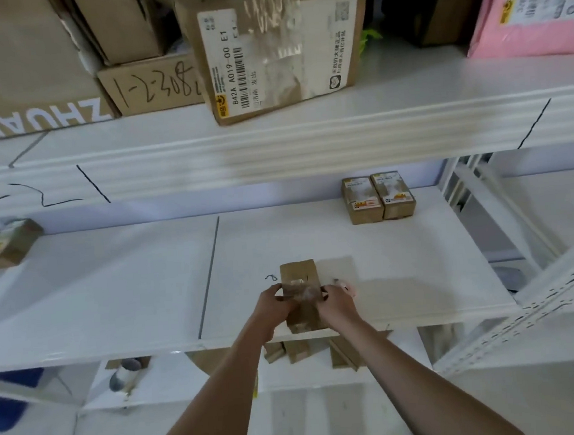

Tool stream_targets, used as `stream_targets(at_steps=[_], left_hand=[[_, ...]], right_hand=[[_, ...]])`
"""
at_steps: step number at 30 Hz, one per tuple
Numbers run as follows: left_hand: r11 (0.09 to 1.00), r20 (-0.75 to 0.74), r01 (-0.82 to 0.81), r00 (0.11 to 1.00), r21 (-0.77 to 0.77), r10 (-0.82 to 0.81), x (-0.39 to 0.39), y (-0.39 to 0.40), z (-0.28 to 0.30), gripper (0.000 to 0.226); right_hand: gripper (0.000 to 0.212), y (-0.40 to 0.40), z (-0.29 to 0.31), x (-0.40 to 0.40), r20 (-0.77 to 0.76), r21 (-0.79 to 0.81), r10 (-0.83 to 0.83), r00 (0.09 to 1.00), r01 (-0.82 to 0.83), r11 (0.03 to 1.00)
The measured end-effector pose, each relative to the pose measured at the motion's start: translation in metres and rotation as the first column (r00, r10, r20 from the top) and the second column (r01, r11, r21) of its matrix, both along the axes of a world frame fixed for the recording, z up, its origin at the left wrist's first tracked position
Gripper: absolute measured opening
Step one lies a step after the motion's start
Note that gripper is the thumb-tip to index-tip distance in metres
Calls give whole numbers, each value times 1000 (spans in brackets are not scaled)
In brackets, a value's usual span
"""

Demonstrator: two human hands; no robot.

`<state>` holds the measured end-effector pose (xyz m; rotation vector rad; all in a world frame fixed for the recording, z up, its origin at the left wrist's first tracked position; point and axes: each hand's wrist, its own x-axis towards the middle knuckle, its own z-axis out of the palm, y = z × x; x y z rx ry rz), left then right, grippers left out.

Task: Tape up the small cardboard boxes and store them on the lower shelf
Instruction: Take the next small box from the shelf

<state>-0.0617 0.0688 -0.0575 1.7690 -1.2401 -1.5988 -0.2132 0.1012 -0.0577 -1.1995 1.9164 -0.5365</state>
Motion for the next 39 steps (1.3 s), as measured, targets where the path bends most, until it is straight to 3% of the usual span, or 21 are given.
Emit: stream_targets(at_steps=[12, 16, 20, 23, 28, 31, 33, 36, 39], left_hand=[[989, 175, 144, 975, -39, -135, -4, -20, 2, 58], [974, 267, 223, 942, -36, -205, -5, -26, 7, 55], [971, 272, 240, 935, -16, -227, -2, -29, 13, 60], [978, 183, 203, 961, 34, -206, 5, -28, 13, 63], [988, 60, 121, 990, 93, -127, 19, -25, 12, 40], [992, 137, 89, 985, 91, -102, 32, -22, 17, 22], [993, 210, 57, 975, 106, -79, 45, -20, 18, 22], [969, 280, 57, 952, 239, -124, 68, -12, 15, 15], [933, 324, 50, 930, 355, -173, 90, -3, 14, 10]], right_hand=[[29, -12, -2, 1, -113, 29, -122, 986, 126, 992], [37, -14, 10, 12, -244, 101, -107, 964, 135, 986], [32, -15, 19, 26, -342, 32, -120, 932, 139, 990], [31, -17, 19, 30, -300, 48, -139, 944, 161, 986], [41, -9, 20, 30, -213, -47, -210, 954, 205, 978], [38, 0, 26, 38, -293, -271, -277, 915, 198, 942], [27, 4, 30, 51, -212, -417, -273, 938, 166, 894], [15, 9, 30, 71, -45, -423, -214, 976, 176, 889], [11, 12, 23, 83, -50, -374, -204, 978, 171, 912]])
